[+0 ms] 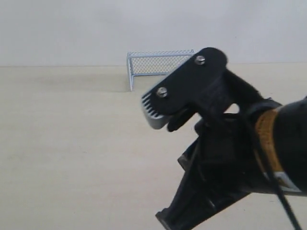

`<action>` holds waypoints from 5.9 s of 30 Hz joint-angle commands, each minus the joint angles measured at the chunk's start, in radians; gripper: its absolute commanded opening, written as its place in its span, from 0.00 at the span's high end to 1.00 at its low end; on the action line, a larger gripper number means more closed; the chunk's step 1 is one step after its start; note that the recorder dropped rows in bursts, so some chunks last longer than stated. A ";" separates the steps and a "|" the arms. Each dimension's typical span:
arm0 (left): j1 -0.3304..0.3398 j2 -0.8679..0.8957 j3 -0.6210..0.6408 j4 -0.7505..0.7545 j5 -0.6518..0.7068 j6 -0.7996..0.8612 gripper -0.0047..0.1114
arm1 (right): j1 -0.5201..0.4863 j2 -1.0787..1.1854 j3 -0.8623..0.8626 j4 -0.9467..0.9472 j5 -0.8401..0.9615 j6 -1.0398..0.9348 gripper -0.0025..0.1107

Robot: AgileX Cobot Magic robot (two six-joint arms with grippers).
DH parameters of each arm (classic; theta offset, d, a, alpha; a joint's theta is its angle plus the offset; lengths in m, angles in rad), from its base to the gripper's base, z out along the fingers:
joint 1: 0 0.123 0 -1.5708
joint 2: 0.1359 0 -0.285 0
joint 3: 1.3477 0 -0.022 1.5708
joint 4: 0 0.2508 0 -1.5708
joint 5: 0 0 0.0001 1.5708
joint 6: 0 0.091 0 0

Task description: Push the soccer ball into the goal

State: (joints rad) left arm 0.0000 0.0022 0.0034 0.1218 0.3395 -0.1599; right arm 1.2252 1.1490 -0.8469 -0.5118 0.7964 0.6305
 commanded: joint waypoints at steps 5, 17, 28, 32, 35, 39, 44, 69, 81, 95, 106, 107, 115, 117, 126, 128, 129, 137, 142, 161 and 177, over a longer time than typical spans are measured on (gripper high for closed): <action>0.002 -0.002 -0.003 -0.001 0.000 -0.005 0.91 | 0.004 -0.156 0.032 0.006 0.014 0.089 0.98; 0.002 -0.002 -0.003 -0.001 0.002 -0.005 0.91 | -0.023 -0.218 0.098 -0.087 -0.021 0.134 0.98; 0.002 -0.002 -0.003 -0.001 0.002 -0.005 0.91 | -0.531 -0.468 0.520 -0.381 -0.531 0.523 0.98; 0.002 -0.002 -0.003 -0.001 0.002 -0.005 0.91 | -0.749 -0.712 0.685 -0.334 -0.595 0.523 0.98; 0.002 -0.002 -0.003 -0.001 0.002 -0.005 0.91 | -0.853 -0.921 0.789 -0.330 -0.596 0.523 0.98; 0.002 -0.002 -0.003 -0.001 0.002 -0.005 0.91 | -0.962 -1.146 0.847 -0.292 -0.547 0.523 0.98; 0.002 -0.002 -0.003 -0.001 0.002 -0.005 0.91 | -1.010 -1.149 0.847 -0.252 -0.471 0.514 0.98; 0.002 -0.002 -0.003 -0.001 0.002 -0.005 0.91 | -1.016 -1.149 0.847 0.003 -0.803 0.422 0.98; 0.002 -0.002 -0.003 -0.001 0.002 -0.005 0.91 | -1.016 -1.149 0.847 0.704 -0.508 -0.675 0.98; 0.002 -0.002 -0.003 -0.001 0.000 -0.005 0.91 | -1.145 -1.149 0.847 0.680 -0.473 -0.654 0.98; 0.002 -0.002 -0.003 -0.001 0.000 -0.005 0.91 | -1.206 -1.149 0.847 0.656 -0.454 -0.664 0.98; 0.002 -0.002 -0.003 -0.001 0.002 -0.005 0.91 | -1.206 -1.149 0.847 0.656 -0.454 -0.664 0.98; 0.002 -0.002 -0.003 -0.001 0.002 -0.005 0.91 | -1.206 -1.149 0.847 0.656 -0.451 -0.664 0.98; 0.002 -0.002 -0.003 -0.001 0.002 -0.005 0.91 | -1.206 -1.149 0.847 0.658 -0.451 -0.662 0.98; 0.002 -0.002 -0.003 -0.001 0.002 -0.005 0.91 | -1.206 -1.149 0.847 0.658 -0.451 -0.662 0.98; 0.002 -0.002 -0.003 -0.001 0.002 -0.005 0.91 | -1.206 -1.149 0.847 0.658 -0.451 -0.662 0.98; 0.002 -0.002 -0.003 -0.001 0.002 -0.005 0.91 | -1.206 -1.149 0.847 0.658 -0.451 -0.662 0.98; 0.002 -0.002 -0.003 -0.001 0.002 -0.005 0.91 | -1.206 -1.149 0.847 0.658 -0.449 -0.661 0.98; 0.002 -0.002 -0.003 -0.001 0.002 -0.005 0.91 | -1.206 -1.149 0.847 0.658 -0.449 -0.659 0.98; 0.002 -0.002 -0.003 -0.001 0.002 -0.005 0.91 | -1.206 -1.149 0.847 0.658 -0.449 -0.658 0.98; 0.002 -0.002 -0.003 -0.001 0.002 -0.005 0.91 | -1.206 -1.149 0.847 0.658 -0.455 -0.658 0.98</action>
State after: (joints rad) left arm 0.0000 0.0022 0.0034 0.1218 0.3414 -0.1599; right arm 0.0240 0.0046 0.0009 0.1500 0.3525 -0.0244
